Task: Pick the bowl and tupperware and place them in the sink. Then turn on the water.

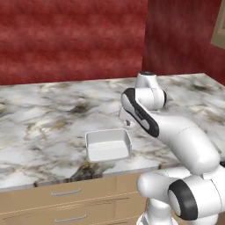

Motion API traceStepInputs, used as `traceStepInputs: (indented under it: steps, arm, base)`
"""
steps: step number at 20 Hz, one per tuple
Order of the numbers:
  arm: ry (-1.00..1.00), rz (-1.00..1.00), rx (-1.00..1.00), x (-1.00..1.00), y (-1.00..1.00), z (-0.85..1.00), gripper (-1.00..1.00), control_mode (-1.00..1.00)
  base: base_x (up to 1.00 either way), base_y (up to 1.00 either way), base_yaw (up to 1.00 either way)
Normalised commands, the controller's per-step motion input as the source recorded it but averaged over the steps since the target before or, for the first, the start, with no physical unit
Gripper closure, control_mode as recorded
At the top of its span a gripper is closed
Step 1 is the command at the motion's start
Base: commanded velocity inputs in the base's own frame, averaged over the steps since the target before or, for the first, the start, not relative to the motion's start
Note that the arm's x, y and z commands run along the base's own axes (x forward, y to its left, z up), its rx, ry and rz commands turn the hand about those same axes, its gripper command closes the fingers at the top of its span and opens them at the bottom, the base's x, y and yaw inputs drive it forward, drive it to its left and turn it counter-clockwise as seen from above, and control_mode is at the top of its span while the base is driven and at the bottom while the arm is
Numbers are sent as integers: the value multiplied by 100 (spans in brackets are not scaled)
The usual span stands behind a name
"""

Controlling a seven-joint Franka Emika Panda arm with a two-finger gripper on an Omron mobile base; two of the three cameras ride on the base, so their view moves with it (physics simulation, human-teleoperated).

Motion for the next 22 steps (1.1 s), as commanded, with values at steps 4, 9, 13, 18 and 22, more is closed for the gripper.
traceStepInputs:
  steps: [4,9,13,18,22]
  arm:
    - [-1,-16,0,49,0,0,-100,-100]
    - [0,-12,0,33,0,-3,-100,-100]
    - [0,-5,0,25,11,-31,-100,-100]
    - [0,0,4,14,20,-39,-100,-100]
    - [0,0,2,9,3,-19,-100,-100]
  base:
    - [0,0,0]
    - [0,0,0]
    - [0,0,0]
    - [0,0,0]
    - [0,0,0]
